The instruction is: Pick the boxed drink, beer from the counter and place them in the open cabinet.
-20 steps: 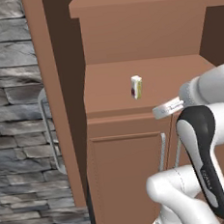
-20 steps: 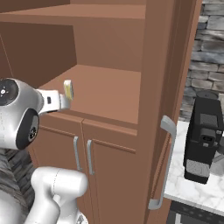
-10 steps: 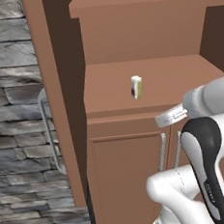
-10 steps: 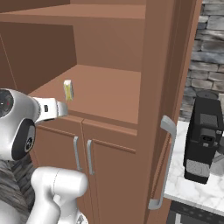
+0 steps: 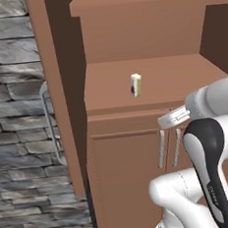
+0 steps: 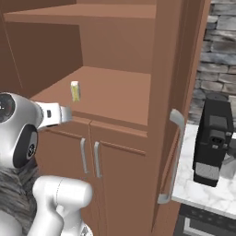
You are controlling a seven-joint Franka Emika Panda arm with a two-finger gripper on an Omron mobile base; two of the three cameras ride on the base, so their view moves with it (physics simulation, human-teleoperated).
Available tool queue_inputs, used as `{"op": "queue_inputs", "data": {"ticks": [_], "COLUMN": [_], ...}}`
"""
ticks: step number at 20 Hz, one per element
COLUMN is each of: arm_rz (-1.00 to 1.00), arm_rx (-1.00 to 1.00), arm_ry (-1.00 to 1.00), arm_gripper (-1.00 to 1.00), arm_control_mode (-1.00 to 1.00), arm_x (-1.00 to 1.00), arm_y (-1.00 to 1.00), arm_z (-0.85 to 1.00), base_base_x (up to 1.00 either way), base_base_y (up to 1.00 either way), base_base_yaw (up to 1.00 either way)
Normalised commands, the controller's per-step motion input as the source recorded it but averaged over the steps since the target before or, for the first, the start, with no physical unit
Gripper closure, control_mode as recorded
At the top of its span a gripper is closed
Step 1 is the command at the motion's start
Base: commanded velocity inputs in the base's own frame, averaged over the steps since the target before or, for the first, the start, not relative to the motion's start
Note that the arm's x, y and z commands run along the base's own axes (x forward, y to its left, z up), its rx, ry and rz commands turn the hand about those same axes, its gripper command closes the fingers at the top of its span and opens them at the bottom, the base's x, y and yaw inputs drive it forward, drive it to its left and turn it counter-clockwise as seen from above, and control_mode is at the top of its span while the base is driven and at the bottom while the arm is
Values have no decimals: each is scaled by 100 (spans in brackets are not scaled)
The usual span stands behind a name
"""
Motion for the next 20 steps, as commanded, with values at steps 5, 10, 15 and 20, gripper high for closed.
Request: {"op": "queue_inputs", "data": {"ticks": [5, 10, 15, 20], "arm_rz": [0, 0, 0, 0], "arm_rx": [0, 0, 0, 0], "arm_ry": [0, 0, 0, 0], "arm_gripper": [-100, -100, -100, -100], "arm_control_mode": [100, 100, 100, 100], "arm_x": [0, 0, 0, 0], "arm_y": [0, 0, 0, 0], "arm_z": [0, 0, 0, 0], "base_base_x": [-99, -100, -94, -69], "base_base_y": [-29, -27, -43, -67], "base_base_yaw": [-3, -3, -9, -22]}}
